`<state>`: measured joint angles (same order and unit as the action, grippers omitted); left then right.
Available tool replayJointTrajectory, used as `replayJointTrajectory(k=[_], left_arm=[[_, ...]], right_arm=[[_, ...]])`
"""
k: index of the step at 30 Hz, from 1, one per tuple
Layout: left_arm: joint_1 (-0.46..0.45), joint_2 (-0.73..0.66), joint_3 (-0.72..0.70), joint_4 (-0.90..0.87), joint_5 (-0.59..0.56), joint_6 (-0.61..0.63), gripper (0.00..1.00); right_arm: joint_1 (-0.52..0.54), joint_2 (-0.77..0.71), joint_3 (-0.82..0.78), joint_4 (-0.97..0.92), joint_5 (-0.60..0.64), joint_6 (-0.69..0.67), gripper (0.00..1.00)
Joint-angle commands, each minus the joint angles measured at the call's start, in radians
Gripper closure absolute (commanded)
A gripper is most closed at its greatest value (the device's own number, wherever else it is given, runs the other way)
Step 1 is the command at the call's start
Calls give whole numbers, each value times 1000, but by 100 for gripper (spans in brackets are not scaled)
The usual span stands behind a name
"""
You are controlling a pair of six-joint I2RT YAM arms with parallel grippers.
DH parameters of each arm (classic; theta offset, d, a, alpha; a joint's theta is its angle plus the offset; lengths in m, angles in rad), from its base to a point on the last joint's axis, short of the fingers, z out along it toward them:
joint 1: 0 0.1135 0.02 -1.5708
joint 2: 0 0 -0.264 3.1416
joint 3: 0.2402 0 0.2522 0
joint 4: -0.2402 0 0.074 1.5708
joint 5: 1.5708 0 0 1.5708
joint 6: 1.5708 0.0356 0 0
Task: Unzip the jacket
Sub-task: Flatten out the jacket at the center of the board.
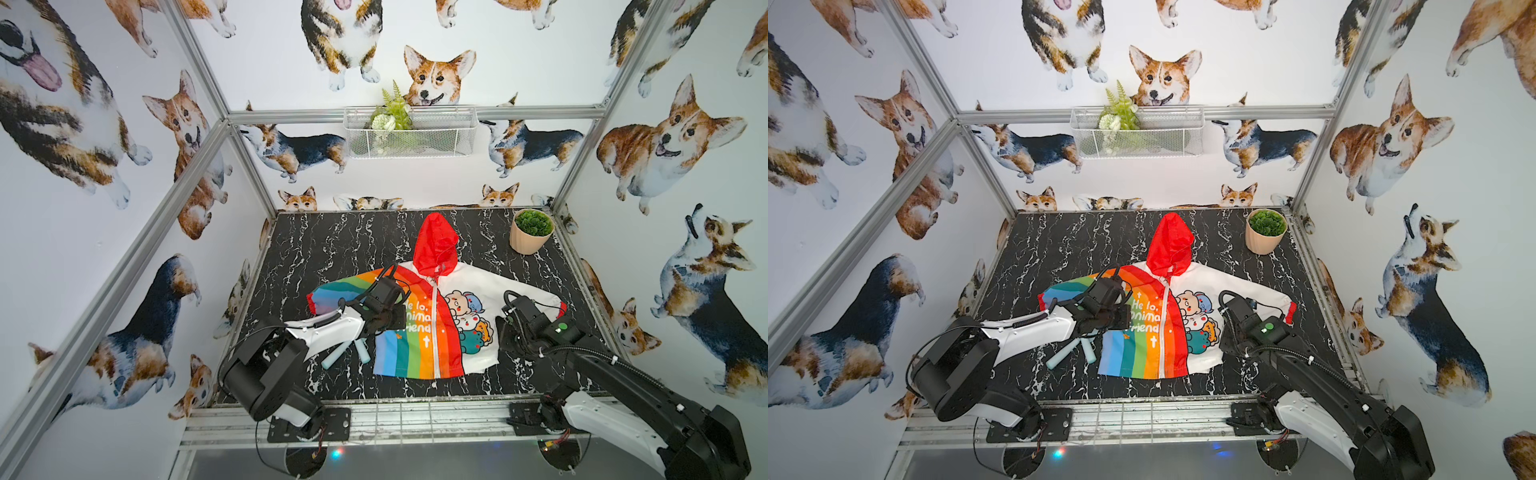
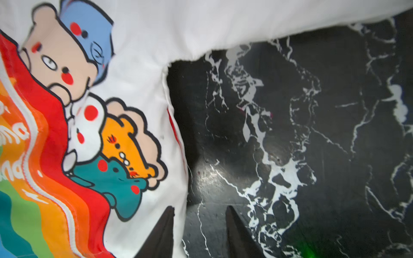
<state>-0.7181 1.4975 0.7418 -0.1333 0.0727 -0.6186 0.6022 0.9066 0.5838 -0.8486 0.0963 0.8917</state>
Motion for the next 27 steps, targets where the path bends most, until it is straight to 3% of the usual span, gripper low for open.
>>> replayJointTrajectory(k=[1,3,6,17,20,24,27], left_arm=[[-18,-13,8,22,28,28,90],[-28,-1,17,26,26,34,90],[-32,38,22,29,4,26,91],[-32,151,19,-4,-74,-8,95],[-33,155,10,-4,-84,-14,96],[-32,155,0,-12,-99,-19,96],[-32,155,-3,-15,-103,-20,97]], right_arm=[[4,-19,-33,41,-91,32,29],[5,-14,-61,111,-159,62,25],[5,30,-74,131,-190,72,25],[4,116,-126,258,-245,89,61],[4,118,-136,279,-251,93,76],[5,90,-98,162,-165,86,100],[7,63,-36,20,-91,63,100]])
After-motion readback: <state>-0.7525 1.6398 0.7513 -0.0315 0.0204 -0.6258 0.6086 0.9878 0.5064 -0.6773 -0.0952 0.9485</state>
